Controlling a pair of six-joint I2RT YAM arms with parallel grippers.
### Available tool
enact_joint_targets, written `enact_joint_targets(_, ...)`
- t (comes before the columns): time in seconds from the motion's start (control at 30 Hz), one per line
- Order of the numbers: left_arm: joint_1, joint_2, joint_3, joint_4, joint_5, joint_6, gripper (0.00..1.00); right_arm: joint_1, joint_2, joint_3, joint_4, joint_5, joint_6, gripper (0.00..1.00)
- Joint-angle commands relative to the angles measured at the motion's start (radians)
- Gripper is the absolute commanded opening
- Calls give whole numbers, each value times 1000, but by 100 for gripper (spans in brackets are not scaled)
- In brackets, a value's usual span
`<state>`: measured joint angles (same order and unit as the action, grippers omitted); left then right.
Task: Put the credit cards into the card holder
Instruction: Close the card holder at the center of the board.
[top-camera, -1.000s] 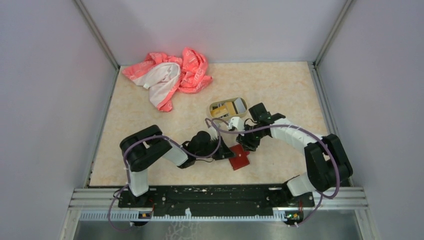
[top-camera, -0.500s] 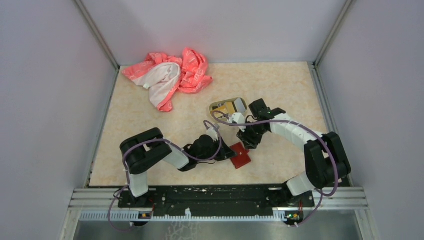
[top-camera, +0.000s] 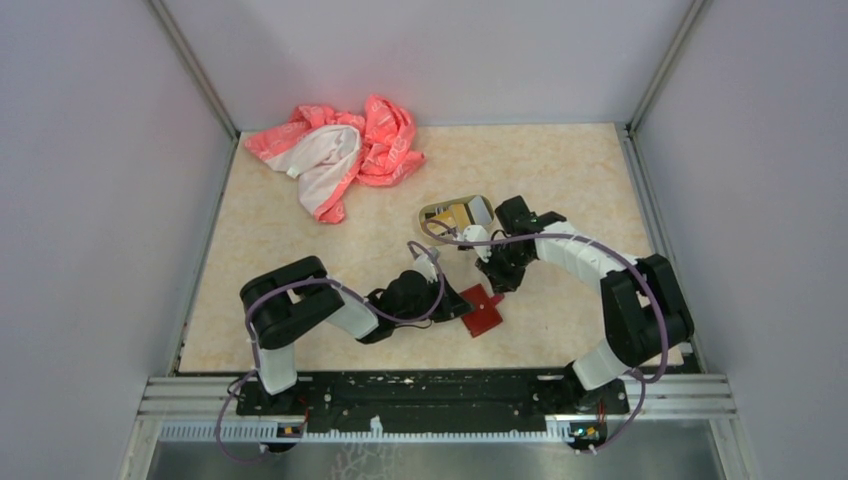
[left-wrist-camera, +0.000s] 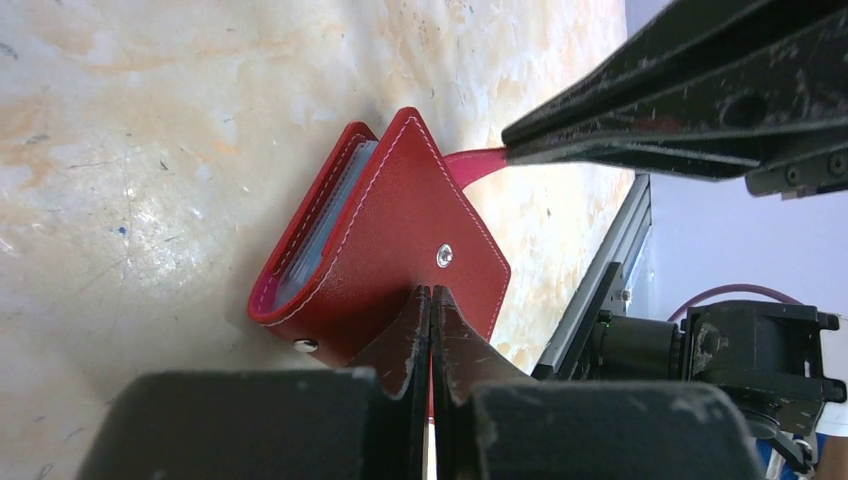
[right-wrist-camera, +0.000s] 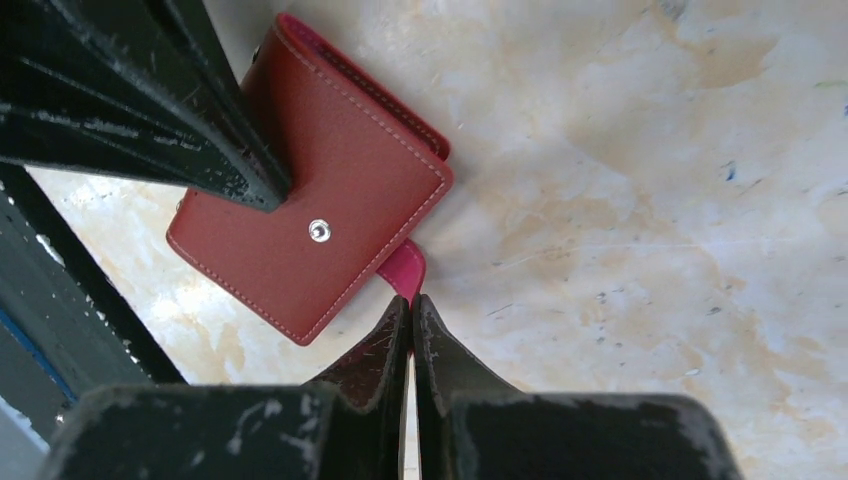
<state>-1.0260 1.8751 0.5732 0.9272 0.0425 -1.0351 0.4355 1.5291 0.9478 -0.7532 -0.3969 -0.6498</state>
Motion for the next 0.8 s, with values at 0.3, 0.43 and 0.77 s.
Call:
enact_joint_targets(0.3,22,44,20,24,32,32,6,11,163,226,4,-80,19,0)
enact_joint_targets(0.43,31,50,23,26,38,30,4,6,171,235,-4,-165,36,3)
enact_joint_targets(0.77,32,52,3,39,44,27,0,-94,32,171,-25,-296,3,43)
